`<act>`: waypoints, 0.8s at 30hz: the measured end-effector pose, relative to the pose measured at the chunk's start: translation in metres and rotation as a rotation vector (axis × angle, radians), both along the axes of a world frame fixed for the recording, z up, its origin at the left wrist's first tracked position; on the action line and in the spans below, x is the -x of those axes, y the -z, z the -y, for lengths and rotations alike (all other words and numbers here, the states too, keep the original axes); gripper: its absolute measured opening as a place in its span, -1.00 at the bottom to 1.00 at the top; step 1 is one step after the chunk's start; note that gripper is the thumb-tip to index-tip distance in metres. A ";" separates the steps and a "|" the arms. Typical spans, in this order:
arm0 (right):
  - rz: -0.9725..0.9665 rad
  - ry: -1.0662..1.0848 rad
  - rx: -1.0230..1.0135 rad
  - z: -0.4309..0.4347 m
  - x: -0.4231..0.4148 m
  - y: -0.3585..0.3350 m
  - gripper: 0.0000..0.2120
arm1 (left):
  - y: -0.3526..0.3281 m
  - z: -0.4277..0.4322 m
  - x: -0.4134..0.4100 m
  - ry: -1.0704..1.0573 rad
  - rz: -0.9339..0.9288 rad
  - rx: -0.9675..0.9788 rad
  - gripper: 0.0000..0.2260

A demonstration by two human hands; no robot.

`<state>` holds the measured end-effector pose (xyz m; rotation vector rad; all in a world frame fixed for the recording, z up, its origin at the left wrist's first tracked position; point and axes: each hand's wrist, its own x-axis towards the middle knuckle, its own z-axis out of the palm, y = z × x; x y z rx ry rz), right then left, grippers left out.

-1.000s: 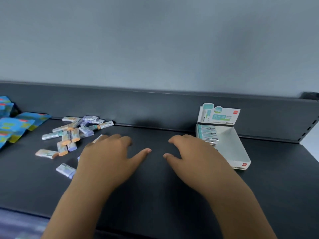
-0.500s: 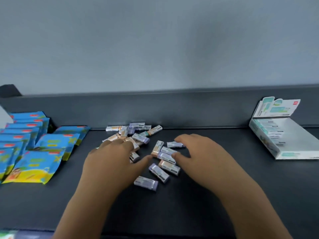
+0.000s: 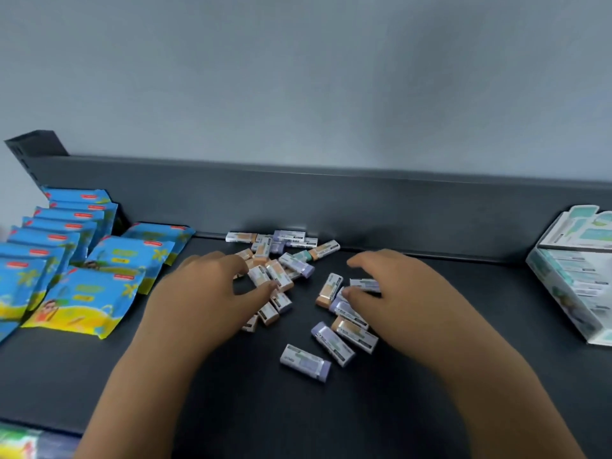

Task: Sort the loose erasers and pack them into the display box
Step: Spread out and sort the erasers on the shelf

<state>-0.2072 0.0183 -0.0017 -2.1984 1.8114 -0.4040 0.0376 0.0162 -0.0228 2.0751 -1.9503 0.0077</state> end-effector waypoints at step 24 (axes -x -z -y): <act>-0.216 0.001 0.016 0.044 -0.113 -0.027 -0.69 | -0.013 0.074 -0.095 0.403 0.055 -0.294 -0.76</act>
